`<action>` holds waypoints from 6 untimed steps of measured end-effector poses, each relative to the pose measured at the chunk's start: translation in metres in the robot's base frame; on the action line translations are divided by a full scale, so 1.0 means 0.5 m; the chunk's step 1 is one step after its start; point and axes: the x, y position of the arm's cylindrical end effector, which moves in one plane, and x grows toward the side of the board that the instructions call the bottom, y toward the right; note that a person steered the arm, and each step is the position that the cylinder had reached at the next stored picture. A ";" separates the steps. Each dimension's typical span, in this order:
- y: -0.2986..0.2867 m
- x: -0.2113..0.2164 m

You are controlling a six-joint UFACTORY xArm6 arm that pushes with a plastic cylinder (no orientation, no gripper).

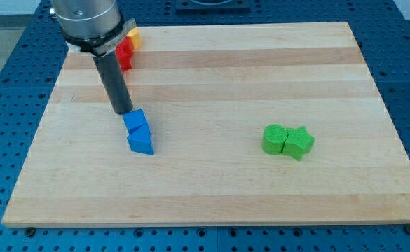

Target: Push the blue cube and the blue triangle down a bit

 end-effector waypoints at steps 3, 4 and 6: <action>0.026 0.060; 0.026 0.060; 0.028 -0.026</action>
